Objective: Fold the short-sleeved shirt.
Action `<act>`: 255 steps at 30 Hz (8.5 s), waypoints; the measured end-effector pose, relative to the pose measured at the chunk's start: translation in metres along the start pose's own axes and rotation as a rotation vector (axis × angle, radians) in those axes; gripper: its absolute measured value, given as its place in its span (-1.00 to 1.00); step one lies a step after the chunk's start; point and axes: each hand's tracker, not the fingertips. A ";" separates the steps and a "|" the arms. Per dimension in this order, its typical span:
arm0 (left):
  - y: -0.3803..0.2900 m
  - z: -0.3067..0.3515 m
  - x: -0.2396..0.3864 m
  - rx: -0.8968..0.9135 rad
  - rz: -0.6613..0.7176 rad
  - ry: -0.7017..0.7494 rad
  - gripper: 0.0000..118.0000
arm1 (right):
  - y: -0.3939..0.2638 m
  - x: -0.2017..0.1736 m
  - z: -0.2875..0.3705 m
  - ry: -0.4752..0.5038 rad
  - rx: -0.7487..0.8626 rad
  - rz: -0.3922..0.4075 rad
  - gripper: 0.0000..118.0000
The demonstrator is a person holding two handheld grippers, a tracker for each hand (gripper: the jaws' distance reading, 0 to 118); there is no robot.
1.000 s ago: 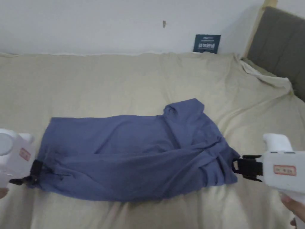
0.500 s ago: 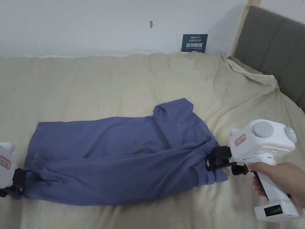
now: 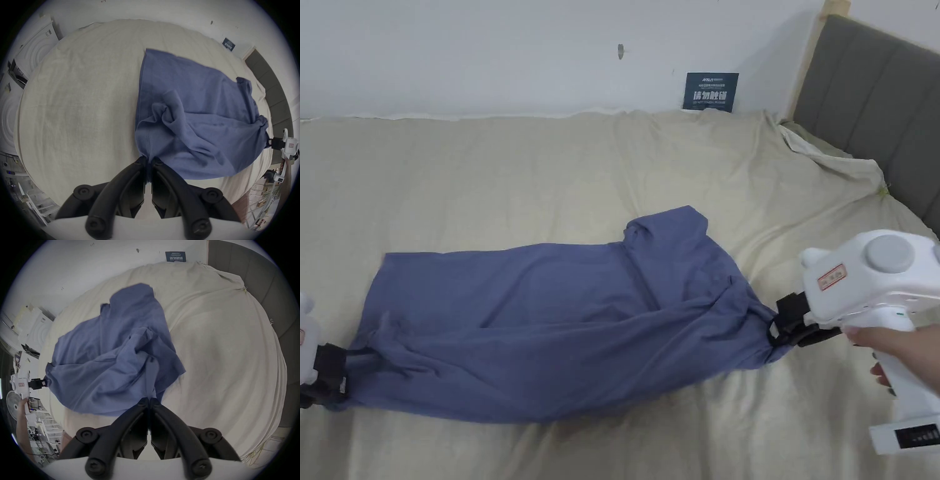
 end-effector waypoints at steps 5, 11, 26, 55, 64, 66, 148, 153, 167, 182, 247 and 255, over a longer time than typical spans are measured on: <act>-0.016 0.044 -0.004 0.046 0.001 -0.057 -0.88 | -0.020 0.009 0.052 0.008 0.053 0.000 -0.99; -0.078 0.060 -0.003 0.040 0.009 -0.106 -0.88 | -0.083 0.022 0.079 0.075 0.052 -0.056 -0.99; -0.161 0.023 -0.040 -0.050 0.119 -0.124 -0.88 | -0.172 0.061 0.043 0.059 -0.058 -0.140 -0.99; -0.161 0.138 0.010 0.508 0.065 -0.157 -1.00 | -0.184 -0.077 0.097 0.297 0.509 0.064 -1.00; 0.035 0.060 0.008 0.247 0.039 -0.175 -1.00 | -0.138 -0.102 0.082 0.230 0.374 0.219 -1.00; 0.066 0.028 0.013 0.199 0.026 -0.198 -0.21 | -0.132 -0.094 0.070 0.251 0.338 0.186 -1.00; 0.067 -0.004 0.012 0.015 -0.074 -0.102 -0.91 | 0.090 -0.019 0.036 -0.046 0.152 -0.006 -1.00; 0.048 0.039 0.002 0.096 -0.078 -0.183 -0.90 | 0.056 -0.011 0.079 0.037 0.194 -0.060 -1.00; -0.078 0.073 -0.040 0.074 -0.059 -0.275 -0.90 | -0.116 0.031 0.114 0.091 0.122 -0.123 -1.00; -0.134 0.013 -0.061 -0.096 0.015 -0.227 -0.73 | -0.184 0.045 0.023 -0.004 -0.026 -0.181 -0.89; -0.108 -0.053 -0.088 -0.171 0.194 -0.829 0.27 | -0.183 -0.148 0.063 0.252 0.219 0.051 -1.00; -0.107 -0.033 -0.079 -0.100 0.085 -0.571 -0.78 | -0.186 -0.155 0.059 0.255 0.184 0.077 -1.00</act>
